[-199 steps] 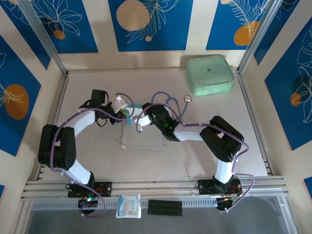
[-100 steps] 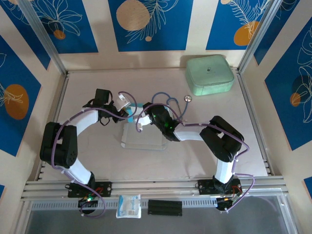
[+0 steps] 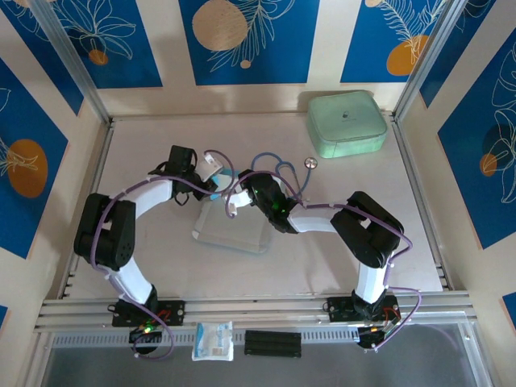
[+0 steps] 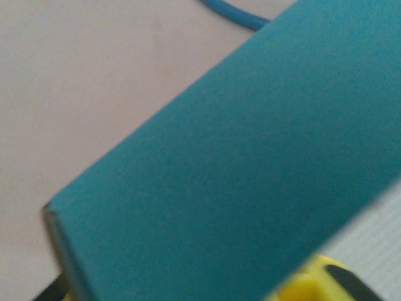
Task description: Fold the paper box
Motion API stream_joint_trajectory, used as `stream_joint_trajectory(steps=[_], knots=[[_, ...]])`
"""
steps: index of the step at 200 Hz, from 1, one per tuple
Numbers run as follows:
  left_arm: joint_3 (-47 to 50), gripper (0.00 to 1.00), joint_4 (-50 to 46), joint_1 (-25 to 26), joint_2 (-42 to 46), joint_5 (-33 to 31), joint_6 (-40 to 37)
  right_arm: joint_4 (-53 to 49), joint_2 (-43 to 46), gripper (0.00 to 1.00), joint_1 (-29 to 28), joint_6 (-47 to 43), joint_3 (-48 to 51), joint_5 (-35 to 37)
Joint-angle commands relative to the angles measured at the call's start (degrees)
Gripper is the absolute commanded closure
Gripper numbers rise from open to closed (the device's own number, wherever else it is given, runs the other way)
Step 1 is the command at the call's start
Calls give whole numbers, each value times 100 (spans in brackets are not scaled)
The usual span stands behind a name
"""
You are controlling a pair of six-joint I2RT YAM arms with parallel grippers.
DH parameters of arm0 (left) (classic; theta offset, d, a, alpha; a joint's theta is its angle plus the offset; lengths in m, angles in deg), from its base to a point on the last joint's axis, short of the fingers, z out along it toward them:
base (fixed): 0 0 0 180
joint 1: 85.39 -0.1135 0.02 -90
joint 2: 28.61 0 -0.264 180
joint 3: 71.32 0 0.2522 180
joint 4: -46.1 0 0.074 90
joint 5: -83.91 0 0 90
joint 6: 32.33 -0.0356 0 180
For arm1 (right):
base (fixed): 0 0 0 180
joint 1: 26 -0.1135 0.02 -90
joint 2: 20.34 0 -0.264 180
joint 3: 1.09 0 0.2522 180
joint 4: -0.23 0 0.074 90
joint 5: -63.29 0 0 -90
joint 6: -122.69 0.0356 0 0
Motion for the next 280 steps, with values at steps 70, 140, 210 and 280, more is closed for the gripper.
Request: stream_joint_trajectory(steps=[70, 140, 210, 280], knots=[[117, 100, 290, 248, -313, -963, 302, -818, -111, 92, -211, -105, 236, -621], [-43, 88, 461, 623, -742, -2199, 269, -845, -100, 92, -218, -86, 213, -606], [-486, 88, -83, 642, -1111, -2117, 196, -890, -35, 91, -220, -79, 184, -612], [-826, 73, -483, 649, -1424, -2157, 201, -917, 36, 91, -193, -44, 197, -632]])
